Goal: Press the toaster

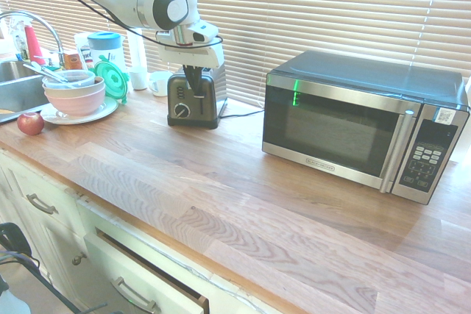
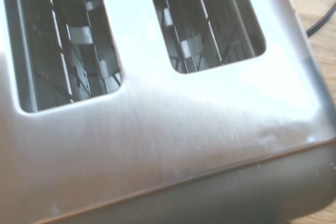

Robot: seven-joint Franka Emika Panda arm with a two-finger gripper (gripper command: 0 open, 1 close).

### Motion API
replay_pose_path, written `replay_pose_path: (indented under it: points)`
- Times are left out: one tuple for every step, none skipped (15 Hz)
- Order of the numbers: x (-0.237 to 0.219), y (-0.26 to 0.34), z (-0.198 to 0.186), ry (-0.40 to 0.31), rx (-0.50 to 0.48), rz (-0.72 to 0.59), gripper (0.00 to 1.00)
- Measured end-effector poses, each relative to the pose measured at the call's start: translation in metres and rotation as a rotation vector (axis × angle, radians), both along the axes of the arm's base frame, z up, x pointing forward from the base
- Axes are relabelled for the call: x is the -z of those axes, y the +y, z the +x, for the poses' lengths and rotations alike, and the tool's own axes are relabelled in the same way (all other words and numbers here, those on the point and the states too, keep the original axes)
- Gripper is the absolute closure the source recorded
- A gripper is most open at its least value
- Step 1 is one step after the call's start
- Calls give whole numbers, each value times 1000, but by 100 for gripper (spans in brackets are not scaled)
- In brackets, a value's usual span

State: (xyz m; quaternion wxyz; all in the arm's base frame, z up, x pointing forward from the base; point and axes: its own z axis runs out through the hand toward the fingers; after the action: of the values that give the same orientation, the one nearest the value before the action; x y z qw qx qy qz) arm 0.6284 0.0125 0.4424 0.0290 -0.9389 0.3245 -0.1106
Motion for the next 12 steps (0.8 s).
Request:
replay_pose_path:
  points:
    - [4,-2,4,5,1,-1,100]
    - [9,-5,7,15,3,-2,100]
    - [13,-9,10,21,3,0,100]
    - [17,-11,12,25,3,5,100]
    - [20,-13,13,30,1,9,100]
    - [23,-14,13,33,-2,12,100]
    - [25,-14,13,34,-4,14,100]
    - [30,-14,13,36,-5,15,100]
    - [34,-14,13,31,-5,15,100]
    - [34,-14,13,29,-3,18,100]
    - [35,-15,13,26,-2,24,100]
    - [36,-16,13,26,-3,29,100]
